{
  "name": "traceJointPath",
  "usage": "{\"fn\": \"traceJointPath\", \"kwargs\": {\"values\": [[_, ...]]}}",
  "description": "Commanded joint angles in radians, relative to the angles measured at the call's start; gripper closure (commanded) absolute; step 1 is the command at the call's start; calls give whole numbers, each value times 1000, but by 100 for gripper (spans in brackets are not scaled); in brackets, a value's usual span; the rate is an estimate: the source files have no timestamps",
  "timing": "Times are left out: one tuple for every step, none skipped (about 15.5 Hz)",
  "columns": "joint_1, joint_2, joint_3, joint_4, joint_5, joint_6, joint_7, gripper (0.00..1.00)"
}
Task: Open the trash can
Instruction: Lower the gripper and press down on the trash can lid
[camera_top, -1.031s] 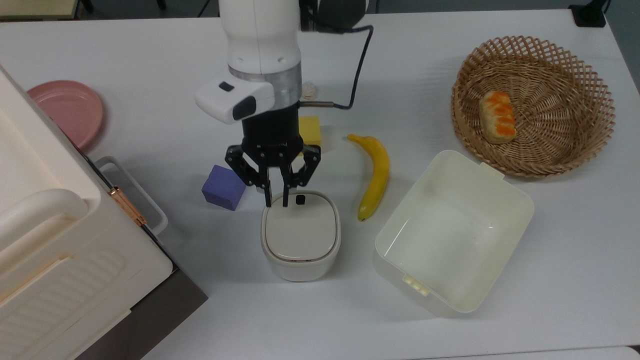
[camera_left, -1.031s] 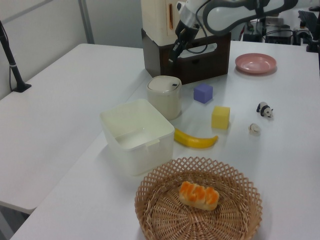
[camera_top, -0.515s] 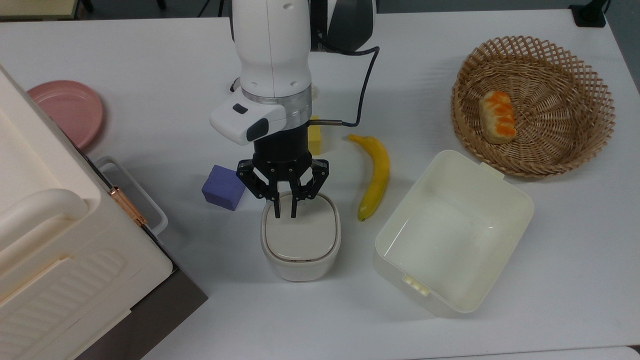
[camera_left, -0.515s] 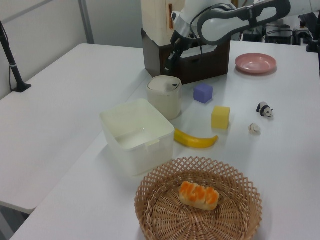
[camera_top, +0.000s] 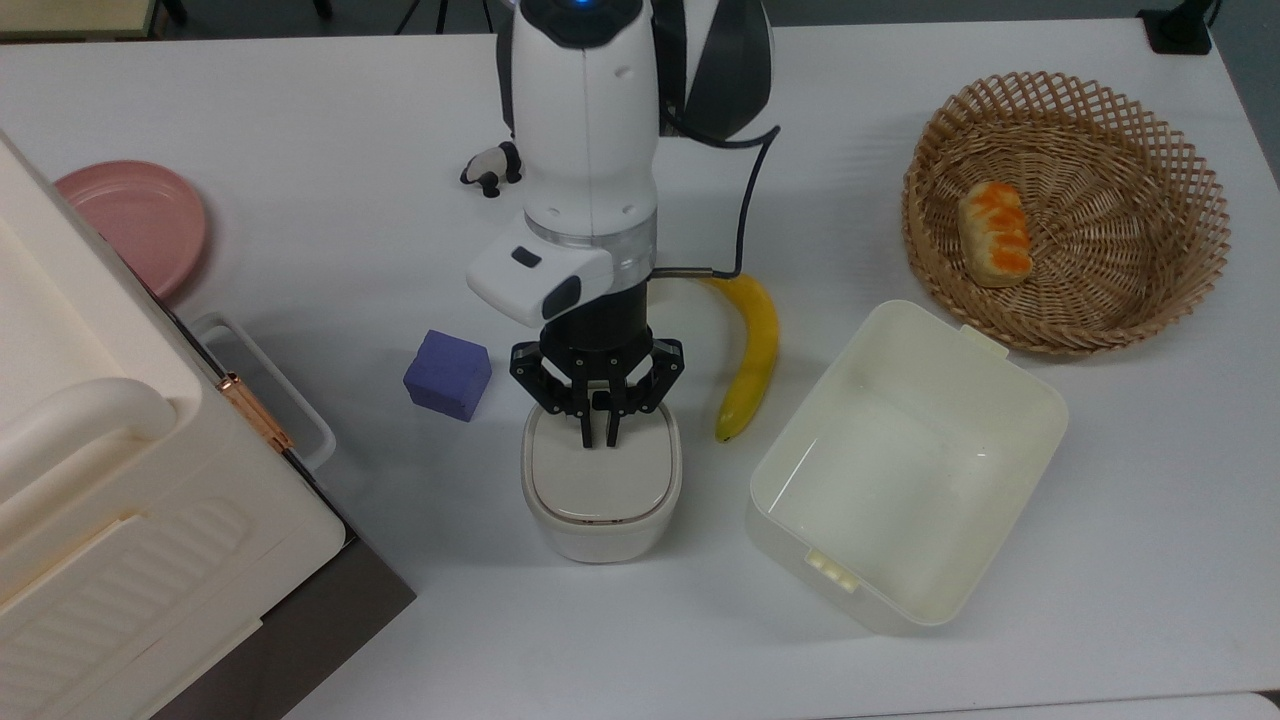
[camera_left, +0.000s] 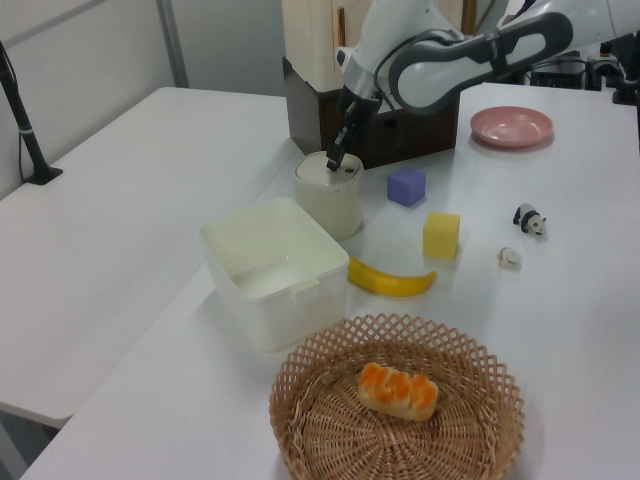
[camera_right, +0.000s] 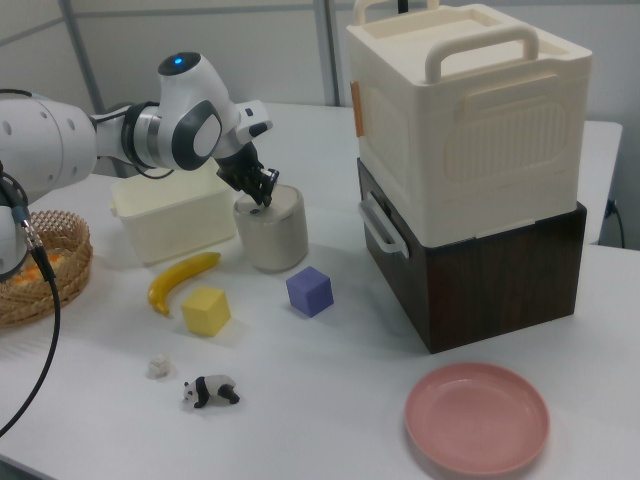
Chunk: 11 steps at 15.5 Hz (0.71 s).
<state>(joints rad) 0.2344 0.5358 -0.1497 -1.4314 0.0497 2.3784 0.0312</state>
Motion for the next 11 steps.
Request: {"fn": "traceJointPath", "kwargs": {"values": [[28,24,-27,-21,-39,12,9,81],[28,24,-27,-20,-40,12,9,81],[29,24,-27,-20,-39,12,9,81],[28,21,-27,-20,-37,10,12,81],[28,13,-27,-20,-34,5,15,81],[25,-8,-27,-20,-30,1,16,81],[22,-32,-25,-21,-27,-8,16,81],[17,-61,-25,-29,-27,-27,16,81],[14,-94,-25,-40,-25,-50,15,81],[5,-132,-25,-55,-25,-74,12,81],[-4,-176,-25,-76,-24,-100,10,81]]}}
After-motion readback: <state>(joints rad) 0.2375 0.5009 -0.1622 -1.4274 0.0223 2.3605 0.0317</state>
